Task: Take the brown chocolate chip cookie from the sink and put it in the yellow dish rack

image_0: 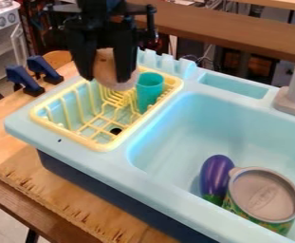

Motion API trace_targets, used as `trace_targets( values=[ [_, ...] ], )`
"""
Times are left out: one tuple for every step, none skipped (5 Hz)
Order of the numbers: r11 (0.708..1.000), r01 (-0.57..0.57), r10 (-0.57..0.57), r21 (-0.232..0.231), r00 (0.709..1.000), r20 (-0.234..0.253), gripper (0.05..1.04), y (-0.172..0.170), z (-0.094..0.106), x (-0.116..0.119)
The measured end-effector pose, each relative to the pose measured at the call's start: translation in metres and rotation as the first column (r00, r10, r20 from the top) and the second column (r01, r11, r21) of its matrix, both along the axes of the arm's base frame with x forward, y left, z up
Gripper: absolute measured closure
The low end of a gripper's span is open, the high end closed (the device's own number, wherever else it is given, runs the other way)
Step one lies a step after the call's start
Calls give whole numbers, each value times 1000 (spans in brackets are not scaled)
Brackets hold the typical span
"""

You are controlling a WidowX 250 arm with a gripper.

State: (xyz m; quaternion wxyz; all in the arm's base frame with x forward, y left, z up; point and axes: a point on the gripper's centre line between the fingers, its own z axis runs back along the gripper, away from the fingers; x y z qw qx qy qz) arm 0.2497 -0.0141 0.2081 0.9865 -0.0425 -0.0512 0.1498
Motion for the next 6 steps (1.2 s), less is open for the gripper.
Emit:
trace_targets(
  values=[
    [998, -46, 48, -35, 998, 42, 469, 12, -14, 7],
    [994, -78, 82, -73, 996, 45, 469, 26, -37, 16],
    [991, -113, 115, -70, 993, 33, 469, 40, -49, 23],
    [988, -137, 134, -75, 990, -44, 469, 48, -69, 26],
    [988, -137, 131, -74, 988, -83, 469, 50, -80, 30],
    [989, -132, 122, -72, 983, -135, 469, 50, -100, 34]
  ],
)
